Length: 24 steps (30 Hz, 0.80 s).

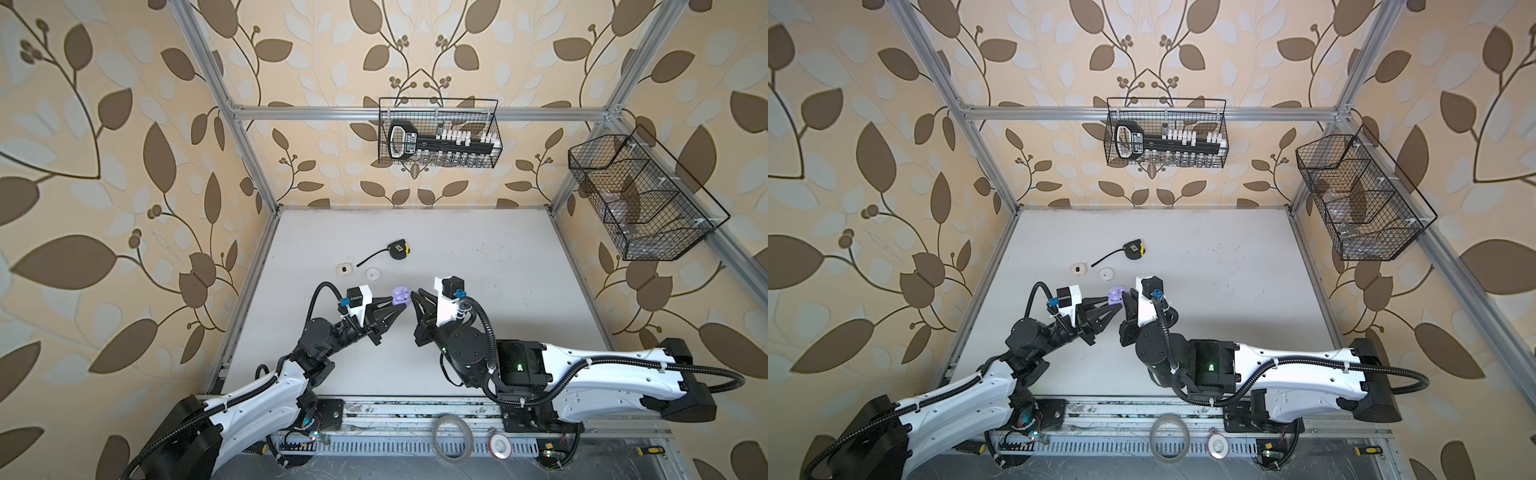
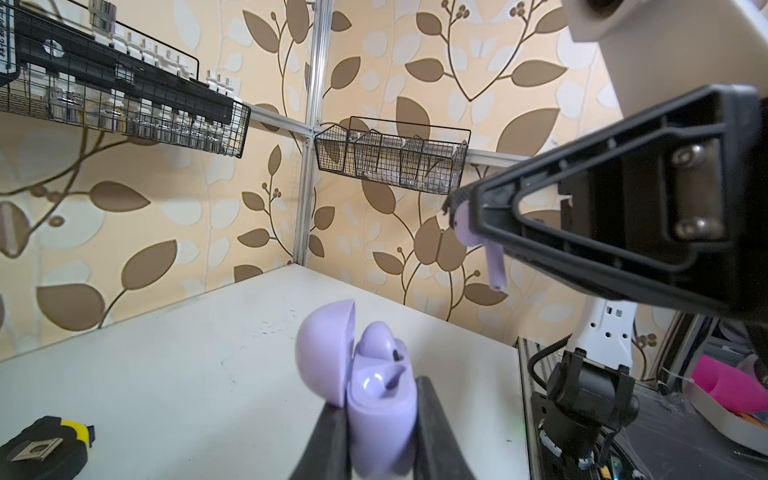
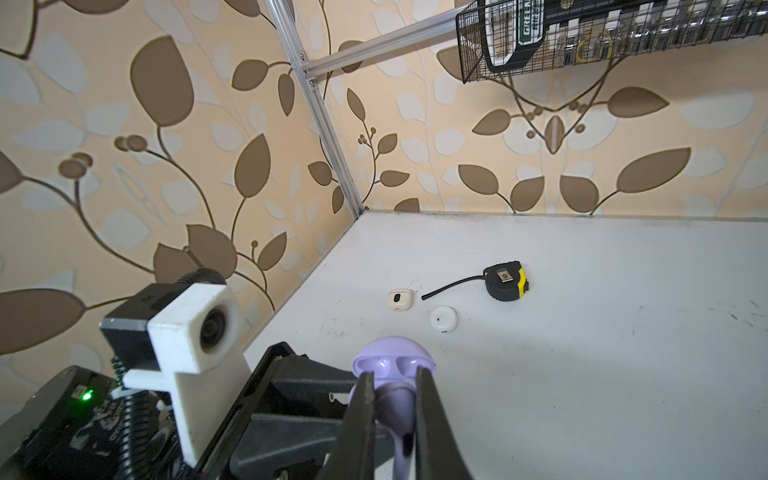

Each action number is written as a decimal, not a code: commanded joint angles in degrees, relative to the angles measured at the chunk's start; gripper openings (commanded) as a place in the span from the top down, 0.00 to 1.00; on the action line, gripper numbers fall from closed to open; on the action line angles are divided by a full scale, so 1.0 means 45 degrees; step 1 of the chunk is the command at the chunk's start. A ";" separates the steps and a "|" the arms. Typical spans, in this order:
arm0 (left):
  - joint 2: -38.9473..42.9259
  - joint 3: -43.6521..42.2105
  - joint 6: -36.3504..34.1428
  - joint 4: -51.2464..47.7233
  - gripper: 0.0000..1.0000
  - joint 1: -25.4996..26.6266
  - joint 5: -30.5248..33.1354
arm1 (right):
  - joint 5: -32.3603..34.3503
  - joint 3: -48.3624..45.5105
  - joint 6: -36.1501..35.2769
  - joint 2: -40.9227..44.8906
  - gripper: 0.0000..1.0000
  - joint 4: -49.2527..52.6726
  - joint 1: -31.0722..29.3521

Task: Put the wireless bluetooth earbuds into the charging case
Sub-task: 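Lift the second earbud and carry it to the case in the left gripper, then insert the second earbud into the case and open the right gripper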

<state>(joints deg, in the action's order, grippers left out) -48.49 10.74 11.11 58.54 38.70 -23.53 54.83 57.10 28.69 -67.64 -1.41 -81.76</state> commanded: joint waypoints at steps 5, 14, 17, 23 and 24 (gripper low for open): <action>0.0116 0.0435 -0.0126 0.0722 1.00 0.0150 0.0229 | -0.0837 -0.0555 -0.0387 0.0079 0.94 -0.1171 -0.0081; 0.0246 0.0445 -0.0087 0.0628 1.00 0.0248 0.0302 | -0.2772 -0.0955 -0.0023 -0.0406 0.95 -0.2153 0.1048; 0.0285 0.0435 -0.0107 0.0576 1.00 0.0248 0.0321 | -0.2641 -0.0752 -0.0212 -0.0722 0.95 -0.2111 0.1117; 0.0400 0.0426 -0.0165 0.0430 1.00 0.0268 0.0365 | -0.2466 -0.0422 -0.0466 -0.1202 0.96 -0.2094 0.1117; 0.0438 0.0425 -0.0165 0.0425 1.00 0.0268 0.0365 | -0.2419 -0.0370 -0.0480 -0.1264 0.96 -0.2048 0.1119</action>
<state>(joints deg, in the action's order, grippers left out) -47.75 10.74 10.94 57.17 39.44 -22.96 43.88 53.91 27.38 -72.18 -10.11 -76.75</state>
